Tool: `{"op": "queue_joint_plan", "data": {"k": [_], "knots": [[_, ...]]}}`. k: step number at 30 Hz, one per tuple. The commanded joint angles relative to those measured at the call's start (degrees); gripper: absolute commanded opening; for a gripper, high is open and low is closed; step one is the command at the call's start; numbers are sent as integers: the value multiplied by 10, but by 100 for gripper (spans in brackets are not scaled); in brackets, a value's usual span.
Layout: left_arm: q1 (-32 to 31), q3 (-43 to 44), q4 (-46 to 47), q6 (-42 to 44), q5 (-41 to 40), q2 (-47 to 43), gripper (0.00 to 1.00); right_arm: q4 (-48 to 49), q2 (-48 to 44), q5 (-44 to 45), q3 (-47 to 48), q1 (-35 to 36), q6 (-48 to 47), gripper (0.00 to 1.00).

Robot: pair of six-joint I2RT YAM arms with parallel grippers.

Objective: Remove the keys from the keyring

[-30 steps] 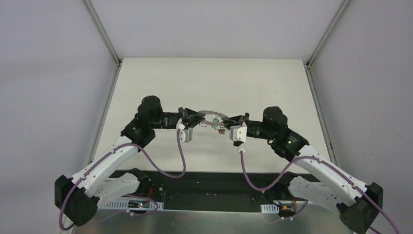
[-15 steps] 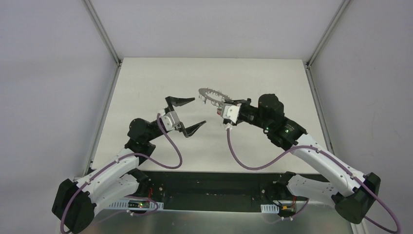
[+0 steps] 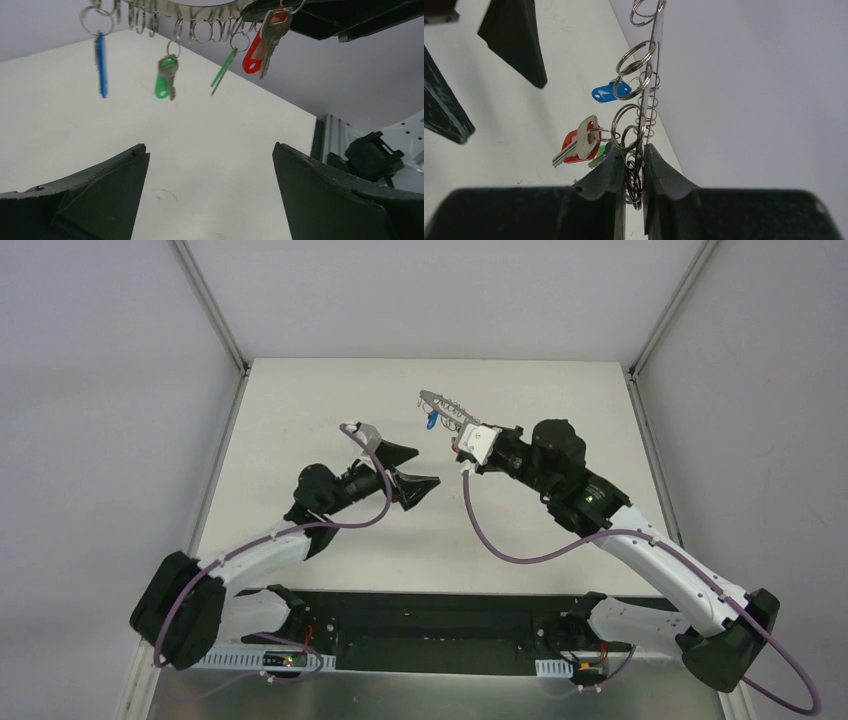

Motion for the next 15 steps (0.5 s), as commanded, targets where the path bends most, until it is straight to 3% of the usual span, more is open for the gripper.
{"op": "queue_joint_plan", "data": {"k": [1,3,10,15], "knots": [[-1,46,247,-93,101,114,99,29,-9,-20,42,0,31,0],[-1,76,327,-135,133,167,99,9,-6,-25,51,1,36,0],[-11,131,334,-104,178,203,96,1,-9,-29,52,0,48,0],[-13,170,334,-124,228,220,83,-1,-7,-32,52,1,47,0]]}}
